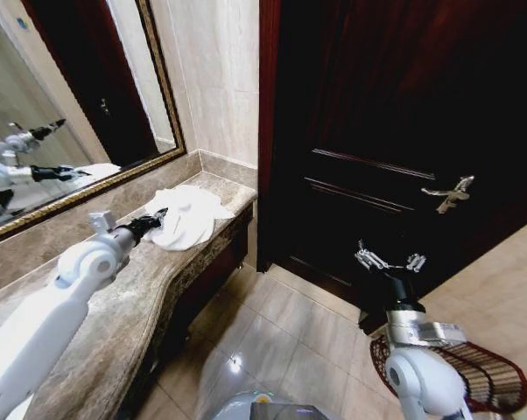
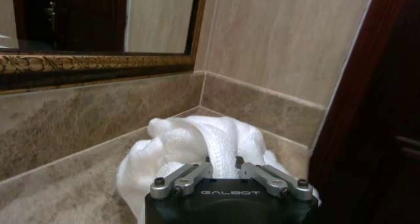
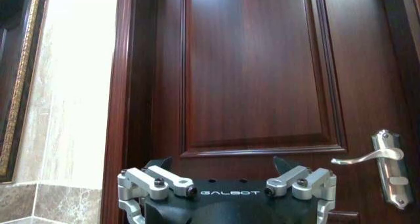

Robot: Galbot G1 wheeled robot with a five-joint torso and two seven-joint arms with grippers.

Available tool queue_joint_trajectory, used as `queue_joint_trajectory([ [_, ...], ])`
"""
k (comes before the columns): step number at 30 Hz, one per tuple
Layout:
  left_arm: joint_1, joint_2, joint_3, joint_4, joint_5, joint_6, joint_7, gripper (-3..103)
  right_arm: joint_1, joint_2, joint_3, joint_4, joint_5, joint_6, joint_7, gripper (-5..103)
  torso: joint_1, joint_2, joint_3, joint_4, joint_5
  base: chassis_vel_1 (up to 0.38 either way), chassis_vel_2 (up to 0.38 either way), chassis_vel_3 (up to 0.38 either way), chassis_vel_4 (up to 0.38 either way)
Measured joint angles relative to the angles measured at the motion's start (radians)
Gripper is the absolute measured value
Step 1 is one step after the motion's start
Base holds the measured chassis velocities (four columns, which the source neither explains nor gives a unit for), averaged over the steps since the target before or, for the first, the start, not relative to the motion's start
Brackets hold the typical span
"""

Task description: Discard the used towel into the hamper.

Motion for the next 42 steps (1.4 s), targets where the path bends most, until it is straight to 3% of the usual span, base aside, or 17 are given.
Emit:
queue_joint_trajectory([
  [11,0.111,-0.005,-0.149,-0.261,-0.126,0.068,-0.082,6,0.043,-0.030,0.004,-0.009,0.028,-0.009,0.000,100,0.000,0.000,0.000,-0.0001,0.0003,0.000,0.000,0.000,0.000],
  [20,0.221,-0.095,-0.240,-0.414,-0.129,0.085,-0.079,6,0.054,-0.025,-0.003,-0.024,0.031,-0.008,-0.003,100,0.000,0.000,0.000,-0.0001,0.0001,0.000,0.000,0.000,0.000],
  [26,0.352,-0.172,-0.331,-0.424,-0.115,0.059,-0.035,6,0.072,-0.024,-0.014,-0.037,0.034,-0.010,-0.005,100,0.000,0.000,0.000,-0.0001,-0.0001,0.000,0.000,0.000,0.000],
  [32,0.444,-0.277,-0.349,-0.421,-0.061,0.053,0.009,6,0.072,-0.015,-0.021,-0.060,0.040,-0.009,-0.012,100,0.000,0.000,0.000,-0.0001,0.0000,0.000,0.000,0.000,0.000],
  [33,0.460,-0.331,-0.336,-0.419,-0.013,0.044,0.045,6,0.067,-0.013,-0.022,-0.061,0.040,-0.007,-0.015,100,0.000,0.000,0.000,-0.0003,0.0001,0.000,0.000,0.000,0.000],
  [34,0.460,-0.331,-0.336,-0.419,-0.013,0.044,0.045,6,0.067,-0.013,-0.022,-0.061,0.040,-0.007,-0.015,100,0.000,0.000,0.000,-0.0003,0.0001,0.000,0.000,0.000,0.000],
  [37,0.495,-0.424,-0.297,-0.417,0.124,0.015,0.126,6,0.063,-0.015,-0.022,-0.057,0.041,-0.004,-0.018,100,0.000,0.000,0.000,-0.0001,0.0001,0.000,0.000,0.000,0.000],
  [42,0.511,-0.483,-0.249,-0.416,0.201,-0.007,0.168,6,0.064,-0.019,-0.019,-0.054,0.043,-0.004,-0.018,100,0.000,0.000,0.000,-0.0001,0.0001,0.000,0.000,0.000,0.000],
])
